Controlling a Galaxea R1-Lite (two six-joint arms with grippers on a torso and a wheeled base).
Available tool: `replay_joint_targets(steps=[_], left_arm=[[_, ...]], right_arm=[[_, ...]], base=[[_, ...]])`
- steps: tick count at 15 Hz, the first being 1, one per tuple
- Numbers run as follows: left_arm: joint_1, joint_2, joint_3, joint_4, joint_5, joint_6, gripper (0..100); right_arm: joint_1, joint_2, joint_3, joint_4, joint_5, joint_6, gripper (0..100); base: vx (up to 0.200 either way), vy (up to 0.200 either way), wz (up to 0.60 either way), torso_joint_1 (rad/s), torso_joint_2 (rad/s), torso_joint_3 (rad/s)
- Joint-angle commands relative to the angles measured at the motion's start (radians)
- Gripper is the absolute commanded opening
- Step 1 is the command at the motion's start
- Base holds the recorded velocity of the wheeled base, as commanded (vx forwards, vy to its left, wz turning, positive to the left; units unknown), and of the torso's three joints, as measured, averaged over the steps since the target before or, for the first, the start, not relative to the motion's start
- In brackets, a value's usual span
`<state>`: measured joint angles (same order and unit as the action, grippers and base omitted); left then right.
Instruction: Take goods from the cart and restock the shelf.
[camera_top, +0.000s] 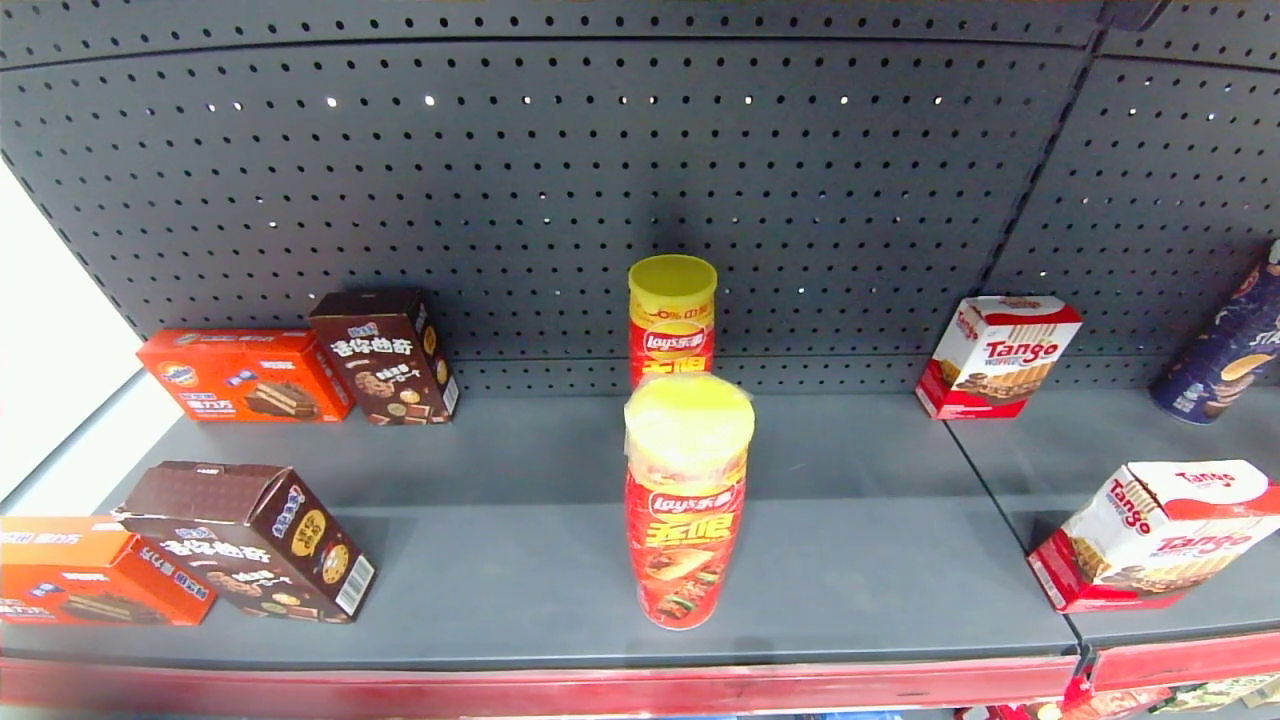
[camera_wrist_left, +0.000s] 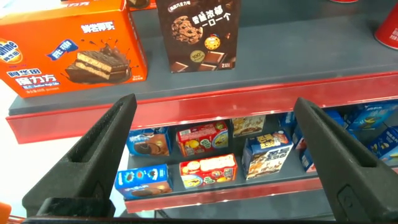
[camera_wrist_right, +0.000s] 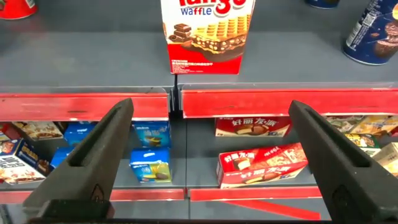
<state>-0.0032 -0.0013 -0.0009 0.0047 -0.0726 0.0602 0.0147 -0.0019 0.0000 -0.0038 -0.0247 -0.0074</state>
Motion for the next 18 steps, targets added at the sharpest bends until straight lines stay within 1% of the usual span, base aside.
replay_joint_targets(steps=[1, 2, 4, 7, 18], left_arm=[[0.000, 0.001, 0.001, 0.000, 0.008, 0.001, 100], [0.000, 0.001, 0.001, 0.000, 0.008, -0.003, 100], [0.002, 0.001, 0.001, 0.000, 0.010, -0.014, 100], [0.002, 0.001, 0.001, 0.000, 0.008, -0.008, 100], [0.002, 0.001, 0.001, 0.000, 0.007, -0.003, 100]], right_arm=[[0.001, 0.002, 0.000, -0.001, 0.000, 0.000, 100], [0.001, 0.002, 0.000, -0.001, 0.002, 0.000, 100], [-0.001, 0.002, 0.000, -0.001, 0.002, 0.000, 100], [0.001, 0.002, 0.000, -0.001, 0.002, -0.002, 100], [0.001, 0.002, 0.000, -0.001, 0.002, 0.000, 100]], base=[[0.000, 0.000, 0.00, 0.000, 0.00, 0.000], [-0.200, 0.000, 0.00, 0.007, 0.00, 0.002], [0.000, 0.000, 0.00, 0.000, 0.00, 0.000], [0.000, 0.000, 0.00, 0.000, 0.00, 0.000], [0.000, 0.000, 0.00, 0.000, 0.00, 0.000]])
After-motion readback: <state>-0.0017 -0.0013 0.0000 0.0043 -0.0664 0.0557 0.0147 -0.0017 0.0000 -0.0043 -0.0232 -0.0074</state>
